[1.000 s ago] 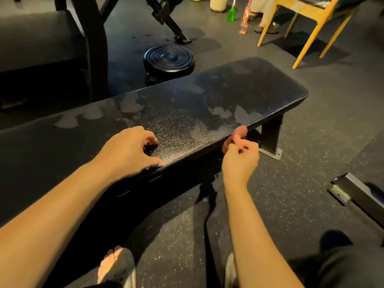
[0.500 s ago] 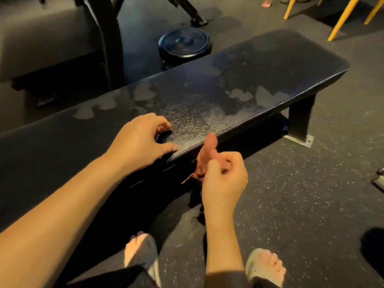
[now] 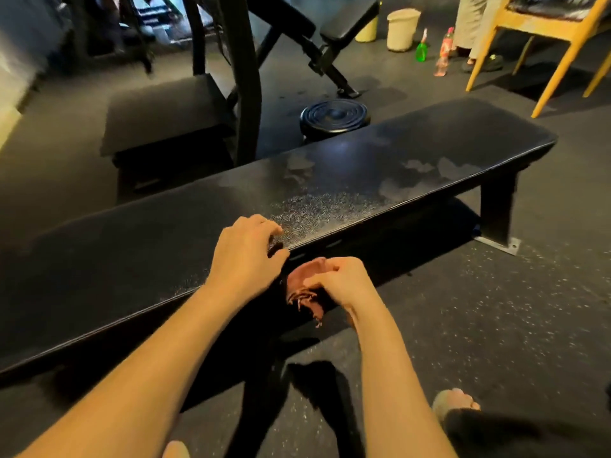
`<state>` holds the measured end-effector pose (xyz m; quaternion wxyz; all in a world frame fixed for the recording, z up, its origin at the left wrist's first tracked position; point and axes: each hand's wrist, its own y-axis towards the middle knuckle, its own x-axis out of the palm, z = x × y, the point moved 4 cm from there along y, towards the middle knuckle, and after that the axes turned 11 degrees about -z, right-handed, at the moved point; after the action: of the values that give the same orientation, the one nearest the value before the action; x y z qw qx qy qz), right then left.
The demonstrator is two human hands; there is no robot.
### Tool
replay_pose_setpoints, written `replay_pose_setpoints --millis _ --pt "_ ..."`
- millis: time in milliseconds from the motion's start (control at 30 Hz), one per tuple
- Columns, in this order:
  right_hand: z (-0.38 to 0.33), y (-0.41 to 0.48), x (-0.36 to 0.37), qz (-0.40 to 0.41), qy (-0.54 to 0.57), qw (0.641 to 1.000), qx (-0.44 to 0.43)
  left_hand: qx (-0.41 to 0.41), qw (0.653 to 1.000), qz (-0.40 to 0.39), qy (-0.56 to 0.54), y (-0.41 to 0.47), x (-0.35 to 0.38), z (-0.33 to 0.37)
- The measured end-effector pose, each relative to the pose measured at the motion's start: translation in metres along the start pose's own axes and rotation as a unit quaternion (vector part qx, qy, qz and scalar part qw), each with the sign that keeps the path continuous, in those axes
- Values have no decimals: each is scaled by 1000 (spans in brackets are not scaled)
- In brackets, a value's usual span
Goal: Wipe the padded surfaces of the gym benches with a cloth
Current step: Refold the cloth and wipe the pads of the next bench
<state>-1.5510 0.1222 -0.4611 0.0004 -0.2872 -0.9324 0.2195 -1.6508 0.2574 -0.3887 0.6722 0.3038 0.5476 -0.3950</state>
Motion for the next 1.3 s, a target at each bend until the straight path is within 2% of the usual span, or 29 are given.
replay_pose_setpoints --millis 67,167,267,367,433,567,633,833,900,967,1100,1233,1300 --pt "12 17 22 40 -59 997 -13 28 999 -16 28 1 5 -16" --pt "14 24 43 120 -44 989 -78 28 999 -29 -1 7 3 -30" --pt "18 23 48 204 -43 974 -86 38 998 -45 15 11 7 -33" --pt "25 33 13 304 12 950 -65 59 997 -55 10 3 14 -42" --pt "27 40 -18 338 84 935 -65 74 996 -48 -3 -3 17 -53" --pt "26 35 -25 313 150 935 -73 74 996 -48 -5 -8 16 -61" --pt "26 29 -15 267 162 947 -77 65 997 -44 -3 -8 15 -57" --pt "12 17 39 105 105 984 -96 49 998 -42 10 -7 10 -49" --pt "15 15 47 121 214 965 -89 45 998 -39 3 -9 8 -47" --pt "27 18 44 189 331 921 -83 37 999 -34 -3 -10 8 -46" --pt "32 24 44 304 326 892 -83 28 999 -30 -2 -9 7 -48" --pt "23 25 66 337 368 865 -62 22 999 -24 9 -6 7 -45" --pt "20 25 72 340 352 869 -78 19 999 -23 14 -3 9 -45"
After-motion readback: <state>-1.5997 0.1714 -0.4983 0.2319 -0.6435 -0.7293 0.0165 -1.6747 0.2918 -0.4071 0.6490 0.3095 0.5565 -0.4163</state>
